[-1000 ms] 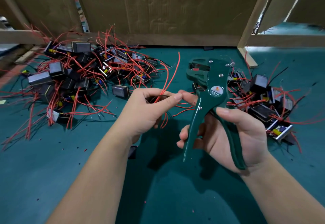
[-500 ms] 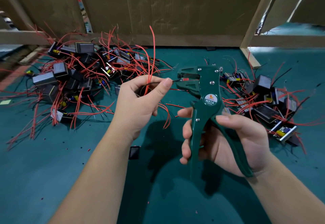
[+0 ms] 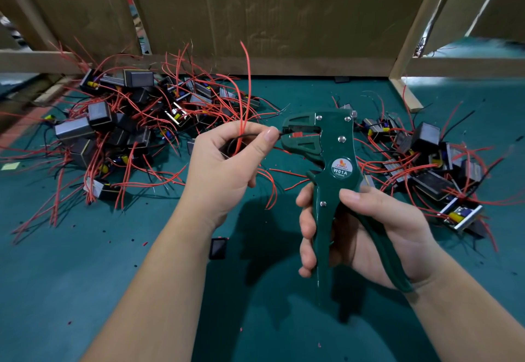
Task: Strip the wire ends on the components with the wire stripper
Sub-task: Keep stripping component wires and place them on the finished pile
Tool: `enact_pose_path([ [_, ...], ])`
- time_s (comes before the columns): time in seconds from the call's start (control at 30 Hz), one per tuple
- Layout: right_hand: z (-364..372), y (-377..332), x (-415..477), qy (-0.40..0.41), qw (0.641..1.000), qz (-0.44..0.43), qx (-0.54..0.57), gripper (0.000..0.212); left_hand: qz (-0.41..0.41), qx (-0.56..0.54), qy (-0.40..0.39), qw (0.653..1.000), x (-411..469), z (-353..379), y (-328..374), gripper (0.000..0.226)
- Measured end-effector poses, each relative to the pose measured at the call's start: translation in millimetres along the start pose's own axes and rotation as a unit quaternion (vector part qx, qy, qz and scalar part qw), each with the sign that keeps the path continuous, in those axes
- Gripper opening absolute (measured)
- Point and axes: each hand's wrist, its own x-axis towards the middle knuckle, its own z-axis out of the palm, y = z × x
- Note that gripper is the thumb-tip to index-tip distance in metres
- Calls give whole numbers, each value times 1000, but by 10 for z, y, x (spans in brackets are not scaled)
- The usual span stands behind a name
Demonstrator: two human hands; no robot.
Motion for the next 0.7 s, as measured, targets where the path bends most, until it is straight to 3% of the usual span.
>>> enact_pose_path([
  [0.37,7,10,-4,8,1000,-8,-3,46,19,27,3,999,-26,-2,8,10],
  [0.7,-36,17,-17,-35,999,0,2,50,24,23,1,999,-17,-12,6,12],
])
